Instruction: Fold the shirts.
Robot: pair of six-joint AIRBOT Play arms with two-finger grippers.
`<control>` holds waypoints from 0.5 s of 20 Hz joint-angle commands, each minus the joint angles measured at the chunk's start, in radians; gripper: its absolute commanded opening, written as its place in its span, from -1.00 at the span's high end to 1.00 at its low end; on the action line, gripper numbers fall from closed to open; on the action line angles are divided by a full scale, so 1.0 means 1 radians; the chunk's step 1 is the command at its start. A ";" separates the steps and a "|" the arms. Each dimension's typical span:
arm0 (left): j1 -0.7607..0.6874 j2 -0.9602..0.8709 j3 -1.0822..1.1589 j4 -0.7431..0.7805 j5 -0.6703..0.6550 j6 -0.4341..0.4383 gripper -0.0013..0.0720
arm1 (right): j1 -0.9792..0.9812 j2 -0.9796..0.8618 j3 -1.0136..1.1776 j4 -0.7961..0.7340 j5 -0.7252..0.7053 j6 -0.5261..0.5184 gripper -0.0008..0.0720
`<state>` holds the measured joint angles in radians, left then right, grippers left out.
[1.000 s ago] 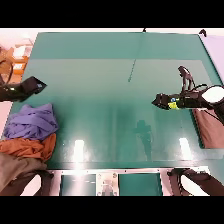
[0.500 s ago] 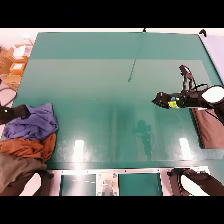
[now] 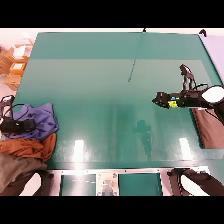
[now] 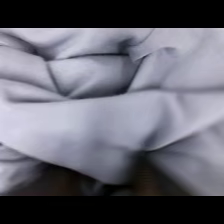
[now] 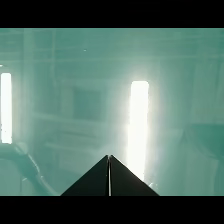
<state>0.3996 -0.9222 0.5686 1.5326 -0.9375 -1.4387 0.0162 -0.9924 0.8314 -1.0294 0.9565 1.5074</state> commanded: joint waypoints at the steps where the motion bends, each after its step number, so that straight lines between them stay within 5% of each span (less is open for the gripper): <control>1: 0.001 -0.001 -0.027 0.005 0.090 -0.001 0.91 | 0.001 0.000 0.000 0.000 0.000 0.000 0.92; 4: 0.001 0.000 0.068 -0.062 0.061 0.007 0.91 | 0.000 0.000 0.003 0.000 0.002 0.000 0.92; 6: -0.027 0.000 0.217 -0.194 -0.013 0.087 0.91 | -0.001 0.000 0.029 0.000 0.015 0.001 0.92; 10: -0.257 0.000 0.560 -0.417 -0.141 0.107 0.91 | -0.052 0.000 0.162 0.000 0.137 0.004 0.92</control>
<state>0.2745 -0.9234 0.9237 1.2934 -0.9913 -1.3613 -0.0063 -0.9924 0.9203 -1.0294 1.0130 1.5089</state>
